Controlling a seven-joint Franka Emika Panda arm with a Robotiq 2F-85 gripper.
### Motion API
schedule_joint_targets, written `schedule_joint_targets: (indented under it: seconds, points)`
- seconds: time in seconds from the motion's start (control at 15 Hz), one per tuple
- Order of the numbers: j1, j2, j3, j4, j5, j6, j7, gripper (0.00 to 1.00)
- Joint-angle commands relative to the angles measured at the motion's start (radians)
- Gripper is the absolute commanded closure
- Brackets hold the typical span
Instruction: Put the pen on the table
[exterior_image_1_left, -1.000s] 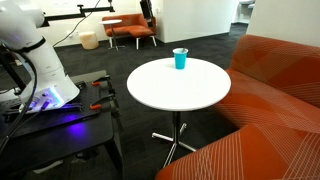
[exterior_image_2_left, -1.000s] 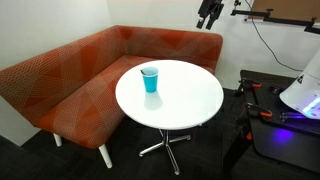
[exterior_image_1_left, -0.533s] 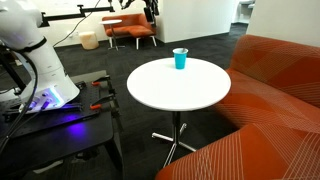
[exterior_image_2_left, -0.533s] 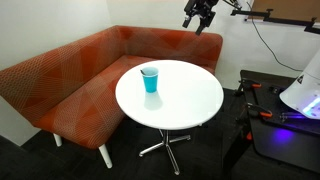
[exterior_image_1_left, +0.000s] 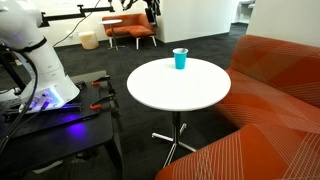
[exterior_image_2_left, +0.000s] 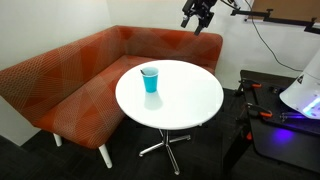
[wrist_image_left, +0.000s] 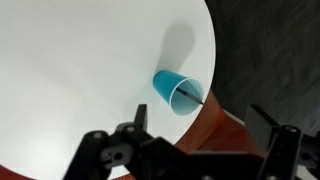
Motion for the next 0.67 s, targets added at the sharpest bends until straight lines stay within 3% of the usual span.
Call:
schedule_joint_targets:
  seconds: [0.0,0.47,0.6]
  points:
    - [-0.012,0.008,0.001,-0.013,0.064,0.089,0.038,0.00]
    - [0.003,0.088,0.026,0.003,0.278,0.188,0.121,0.00]
    - [0.044,0.101,0.008,0.021,0.433,0.194,0.049,0.00]
